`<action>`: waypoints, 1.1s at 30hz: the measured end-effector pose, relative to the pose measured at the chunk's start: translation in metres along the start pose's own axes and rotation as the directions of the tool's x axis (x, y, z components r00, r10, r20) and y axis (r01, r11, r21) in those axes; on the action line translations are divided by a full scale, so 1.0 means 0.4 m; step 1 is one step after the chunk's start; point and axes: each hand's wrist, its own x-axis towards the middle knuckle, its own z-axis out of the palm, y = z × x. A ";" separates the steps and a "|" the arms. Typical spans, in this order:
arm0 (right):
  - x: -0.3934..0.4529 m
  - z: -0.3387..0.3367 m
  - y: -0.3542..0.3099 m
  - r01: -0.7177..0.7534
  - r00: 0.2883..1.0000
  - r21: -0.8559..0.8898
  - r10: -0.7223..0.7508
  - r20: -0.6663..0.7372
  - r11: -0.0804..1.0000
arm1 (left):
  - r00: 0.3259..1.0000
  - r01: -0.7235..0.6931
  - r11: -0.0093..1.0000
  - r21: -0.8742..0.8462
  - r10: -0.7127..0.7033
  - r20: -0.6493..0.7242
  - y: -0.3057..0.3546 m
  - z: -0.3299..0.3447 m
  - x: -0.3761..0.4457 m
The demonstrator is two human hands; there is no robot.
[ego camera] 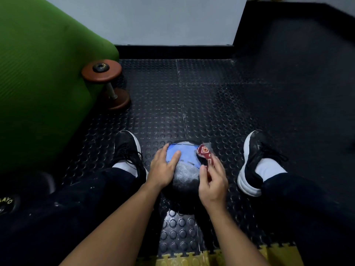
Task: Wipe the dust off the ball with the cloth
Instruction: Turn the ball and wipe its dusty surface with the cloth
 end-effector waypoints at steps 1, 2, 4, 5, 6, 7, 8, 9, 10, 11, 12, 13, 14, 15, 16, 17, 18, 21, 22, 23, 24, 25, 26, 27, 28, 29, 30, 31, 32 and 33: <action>-0.023 0.000 0.012 0.011 1.000 -0.017 -0.011 -0.016 1.000 | 1.000 -0.004 1.000 0.000 0.004 0.005 -0.002 -0.001 0.000; -0.035 -0.001 0.023 -0.018 0.999 -0.031 0.017 -0.048 0.999 | 1.000 -0.009 1.000 0.002 0.009 0.012 -0.002 -0.001 -0.002; -0.020 -0.001 0.038 -0.159 0.978 -0.012 0.155 -0.141 0.987 | 1.000 -0.011 1.000 0.009 0.010 0.021 0.002 0.001 -0.006; 0.000 0.003 0.038 -0.226 0.960 0.001 0.223 -0.172 0.974 | 1.000 -0.003 1.000 0.013 0.003 0.022 0.007 0.004 -0.008; 0.023 0.006 0.035 -0.272 0.947 0.009 0.269 -0.177 0.962 | 1.000 0.007 1.000 0.019 -0.007 0.021 0.012 0.008 -0.009; 0.046 0.007 0.025 -0.287 0.945 0.011 0.285 -0.161 0.958 | 1.000 0.016 0.999 0.027 -0.017 0.017 0.019 0.014 -0.009; 0.062 0.007 0.014 -0.264 0.955 0.007 0.263 -0.134 0.964 | 1.000 0.026 0.999 0.040 -0.027 0.009 0.026 0.019 -0.010; 0.069 0.005 0.002 -0.211 0.972 0.004 0.210 -0.109 0.977 | 0.999 0.036 0.998 0.052 -0.036 -0.001 0.032 0.024 -0.009; 0.065 0.004 -0.009 -0.141 0.986 0.002 0.141 -0.091 0.990 | 0.999 0.045 0.997 0.062 -0.045 -0.011 0.037 0.025 -0.008; 0.048 0.004 -0.009 -0.069 0.994 -0.001 0.069 -0.080 0.998 | 0.999 0.051 0.996 0.067 -0.050 -0.016 0.040 0.025 -0.006; 0.021 0.004 -0.004 -0.016 0.997 -0.009 0.015 -0.072 1.000 | 0.999 0.052 0.996 0.067 -0.051 -0.017 0.041 0.025 -0.004; -0.005 0.004 0.003 0.015 0.997 -0.023 -0.016 -0.074 1.000 | 0.999 0.047 0.997 0.066 -0.046 -0.013 0.042 0.024 -0.003; -0.026 0.004 0.014 0.024 0.996 -0.033 -0.026 -0.088 0.999 | 0.999 0.040 0.997 0.070 -0.039 -0.006 0.043 0.022 -0.004; -0.036 0.003 0.025 0.010 0.994 -0.032 -0.013 -0.112 0.999 | 0.999 0.033 0.996 0.078 -0.034 0.001 0.043 0.022 -0.006; -0.034 0.002 0.035 -0.034 0.990 -0.024 0.030 -0.137 0.999 | 1.000 0.028 0.996 0.087 -0.029 0.007 0.045 0.023 -0.009; -0.020 0.000 0.042 -0.097 0.984 -0.019 0.093 -0.155 0.995 | 1.000 0.024 0.995 0.094 -0.026 0.013 0.047 0.026 -0.013; 0.006 -0.002 0.046 -0.167 0.975 -0.014 0.163 -0.153 0.986 | 1.000 0.023 0.995 0.099 -0.025 0.017 0.050 0.029 -0.018; 0.095 -0.009 0.046 -0.312 0.949 -0.014 0.311 -0.042 0.950 | 0.999 0.028 0.995 0.099 -0.030 0.021 0.058 0.045 -0.025; 0.109 -0.009 0.039 -0.295 0.955 -0.015 0.294 -0.028 0.955 | 0.999 0.027 0.995 0.095 -0.028 0.016 0.062 0.048 -0.024; 0.112 -0.009 0.030 -0.252 0.967 -0.009 0.252 -0.031 0.968 | 1.000 0.026 0.996 0.089 -0.027 0.010 0.065 0.050 -0.021; 0.102 -0.010 0.021 -0.193 0.981 -0.005 0.192 -0.034 0.981 | 1.000 0.026 0.996 0.080 -0.027 0.004 0.067 0.051 -0.017; 0.082 -0.011 0.016 -0.124 0.992 -0.002 0.123 -0.032 0.992 | 1.000 0.029 0.997 0.069 -0.029 -0.001 0.069 0.051 -0.013; 0.055 -0.011 0.015 -0.054 0.998 -0.002 0.054 -0.032 0.999 | 0.999 0.032 0.998 0.058 -0.032 -0.008 0.070 0.049 -0.009; 0.028 -0.011 0.022 0.005 0.999 -0.001 -0.005 -0.043 1.000 | 0.999 0.036 0.998 0.050 -0.035 -0.014 0.069 0.048 -0.006; 0.009 -0.013 0.037 0.026 0.997 -0.003 -0.026 -0.067 1.000 | 0.999 0.036 0.998 0.046 -0.035 -0.015 0.068 0.047 -0.004; 0.001 -0.015 0.053 -0.011 0.995 -0.001 0.010 -0.102 1.000 | 0.999 0.032 0.998 0.046 -0.031 -0.011 0.067 0.046 -0.005; 0.009 -0.016 0.067 -0.096 0.986 0.007 0.096 -0.140 0.995 | 1.000 0.028 0.999 0.046 -0.027 -0.008 0.067 0.046 -0.009; 0.030 -0.016 0.077 -0.208 0.965 0.023 0.209 -0.158 0.978 | 1.000 0.027 0.998 0.049 -0.027 -0.009 0.070 0.047 -0.015; 0.059 -0.014 0.083 -0.324 0.934 0.042 0.327 -0.143 0.945 | 0.999 0.032 0.998 0.057 -0.032 -0.014 0.071 0.047 -0.022; 0.089 -0.012 0.088 -0.409 0.905 0.043 0.412 -0.112 0.911 | 0.999 0.042 0.997 0.072 -0.040 -0.026 0.072 0.047 -0.027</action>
